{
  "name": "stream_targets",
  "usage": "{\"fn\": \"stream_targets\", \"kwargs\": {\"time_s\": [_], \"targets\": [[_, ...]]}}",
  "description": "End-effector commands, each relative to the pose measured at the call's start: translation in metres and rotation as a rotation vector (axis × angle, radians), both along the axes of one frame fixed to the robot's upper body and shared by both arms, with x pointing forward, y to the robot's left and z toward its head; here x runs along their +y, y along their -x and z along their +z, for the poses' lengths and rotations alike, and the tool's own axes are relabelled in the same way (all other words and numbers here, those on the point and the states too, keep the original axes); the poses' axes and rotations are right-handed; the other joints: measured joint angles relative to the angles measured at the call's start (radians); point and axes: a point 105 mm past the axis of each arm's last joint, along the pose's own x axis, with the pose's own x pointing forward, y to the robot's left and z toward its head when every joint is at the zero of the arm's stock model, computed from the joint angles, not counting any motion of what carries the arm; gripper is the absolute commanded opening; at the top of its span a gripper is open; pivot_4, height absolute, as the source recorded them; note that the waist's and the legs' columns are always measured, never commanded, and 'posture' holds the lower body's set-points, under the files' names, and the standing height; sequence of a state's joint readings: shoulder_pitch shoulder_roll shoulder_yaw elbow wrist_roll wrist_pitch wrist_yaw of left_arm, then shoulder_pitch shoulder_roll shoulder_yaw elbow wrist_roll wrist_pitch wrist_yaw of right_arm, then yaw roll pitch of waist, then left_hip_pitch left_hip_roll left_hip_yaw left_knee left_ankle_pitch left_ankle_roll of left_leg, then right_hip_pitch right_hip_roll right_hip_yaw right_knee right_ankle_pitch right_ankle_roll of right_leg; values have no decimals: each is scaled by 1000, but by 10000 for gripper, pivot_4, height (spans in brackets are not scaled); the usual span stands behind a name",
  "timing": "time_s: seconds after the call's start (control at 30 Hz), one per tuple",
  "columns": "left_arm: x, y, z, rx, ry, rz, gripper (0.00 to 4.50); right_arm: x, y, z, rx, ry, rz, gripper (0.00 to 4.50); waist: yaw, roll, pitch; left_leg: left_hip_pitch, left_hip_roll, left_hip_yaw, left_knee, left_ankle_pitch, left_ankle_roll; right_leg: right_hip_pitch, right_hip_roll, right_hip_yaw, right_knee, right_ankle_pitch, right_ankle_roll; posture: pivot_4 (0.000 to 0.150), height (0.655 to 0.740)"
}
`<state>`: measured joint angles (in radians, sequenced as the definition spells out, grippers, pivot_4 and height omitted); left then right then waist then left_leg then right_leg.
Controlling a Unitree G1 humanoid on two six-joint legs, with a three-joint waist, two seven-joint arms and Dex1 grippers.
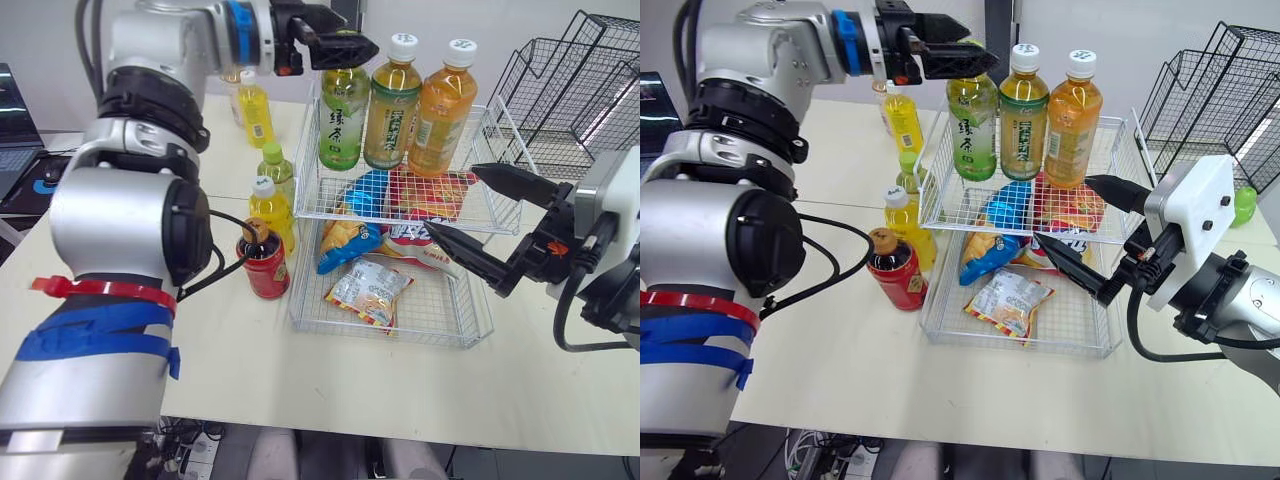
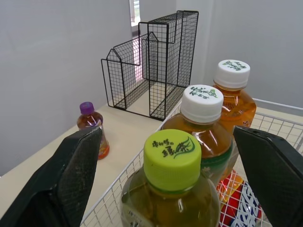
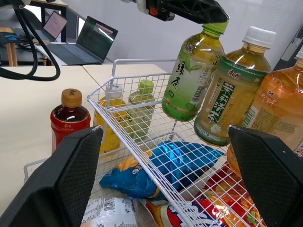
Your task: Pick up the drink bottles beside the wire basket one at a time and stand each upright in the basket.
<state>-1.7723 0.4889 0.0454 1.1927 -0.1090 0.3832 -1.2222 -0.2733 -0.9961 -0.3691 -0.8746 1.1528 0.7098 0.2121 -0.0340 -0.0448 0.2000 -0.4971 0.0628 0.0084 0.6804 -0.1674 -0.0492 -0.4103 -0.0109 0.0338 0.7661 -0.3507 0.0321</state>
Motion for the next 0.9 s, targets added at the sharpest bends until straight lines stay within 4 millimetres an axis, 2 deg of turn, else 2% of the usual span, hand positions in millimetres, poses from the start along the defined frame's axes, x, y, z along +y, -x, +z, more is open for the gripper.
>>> {"fn": "stream_targets", "kwargs": {"time_s": [0.03, 0.1, 0.23, 0.33, 0.47, 0.7, 0.8, 0.9], "targets": [[14, 22, 41, -128, 21, -14, 44641, -1, 2, 11, -61, 6, -2, 45000, -1, 0, 0, 0, 0, 0, 0, 0, 0, 0, 0, 0, 0, 0, 0, 1500, 6732], [22, 30, 44, -133, 15, -44, 44641, -1, 1, 11, -60, 10, 2, 45000, 0, 0, 0, 0, 0, 0, 0, 0, 0, 0, 0, 0, 0, 0, 0, 1500, 6732], [56, 56, 40, -116, -29, -115, 44641, 3, 2, 5, -33, 34, 41, 45000, -1, 1, 0, 0, 0, 0, 0, 0, 0, 0, 0, 0, 0, 0, 0, 1500, 6732], [77, 65, 32, -48, 27, -65, 44641, 10, 3, -1, -5, 50, 86, 45000, -7, 2, 0, 2, 2, 0, 0, 0, 0, 1, 0, 0, 1, 0, 0, 1500, 6732], [99, 79, -9, 28, -18, 6, 44641, 23, 9, -8, -4, 114, 196, 45000, -9, 3, -1, 9, 2, 0, 0, 0, 0, 6, -1, 1, 1, 0, 0, 1500, 6732], [132, 115, -80, 132, -92, 191, 44641, 46, 25, -29, 44, 207, 415, 45000, -7, 3, -1, 9, 3, -2, 0, 0, 0, 6, -2, 2, 1, 0, 0, 1500, 6732], [132, 133, -113, 224, -54, 210, 44641, 53, 30, -40, 75, 233, 485, 45000, -4, 3, -1, 10, 3, -1, 0, 0, 0, 7, -3, 2, 1, 0, 0, 1500, 6732], [123, 142, -130, 244, 4, 248, 44641, 54, 33, -43, 93, 225, 517, 45000, 11, 2, -1, 10, 3, -1, 1, 1, 0, 9, -4, 0, 1, 0, 0, 1500, 6732]]}}
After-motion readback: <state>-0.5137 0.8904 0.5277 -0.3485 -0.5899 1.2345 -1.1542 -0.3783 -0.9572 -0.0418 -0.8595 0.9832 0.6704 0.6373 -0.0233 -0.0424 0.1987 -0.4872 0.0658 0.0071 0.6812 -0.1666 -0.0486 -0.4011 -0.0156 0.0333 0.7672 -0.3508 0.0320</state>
